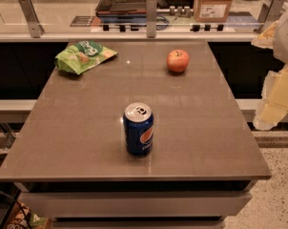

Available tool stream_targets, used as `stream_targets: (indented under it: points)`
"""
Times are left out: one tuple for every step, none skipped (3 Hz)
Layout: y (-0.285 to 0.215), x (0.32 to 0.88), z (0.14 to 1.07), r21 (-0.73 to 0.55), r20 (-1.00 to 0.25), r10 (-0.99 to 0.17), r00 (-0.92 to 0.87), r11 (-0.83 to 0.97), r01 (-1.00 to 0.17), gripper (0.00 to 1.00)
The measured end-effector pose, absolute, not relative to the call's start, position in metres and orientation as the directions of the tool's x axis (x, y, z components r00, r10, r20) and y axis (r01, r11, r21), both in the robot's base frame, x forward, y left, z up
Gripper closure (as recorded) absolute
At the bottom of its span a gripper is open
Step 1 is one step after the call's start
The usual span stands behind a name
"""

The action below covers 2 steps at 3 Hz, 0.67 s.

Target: Move pepsi can near green rice chip bag

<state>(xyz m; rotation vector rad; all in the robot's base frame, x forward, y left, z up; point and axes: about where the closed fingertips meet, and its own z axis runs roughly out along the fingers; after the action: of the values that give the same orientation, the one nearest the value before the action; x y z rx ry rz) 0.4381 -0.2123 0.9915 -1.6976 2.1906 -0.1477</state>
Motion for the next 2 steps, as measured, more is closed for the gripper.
stream_targets:
  points:
    - [-0.2123,0.4381,0.9915,-0.300,-0.220,-0.953,-0.210,0.271,-0.915,0.00]
    - [-0.2083,0.4382,0.9891,-0.300,-0.234,-0.951,-0.203,0.269,-0.915,0.00]
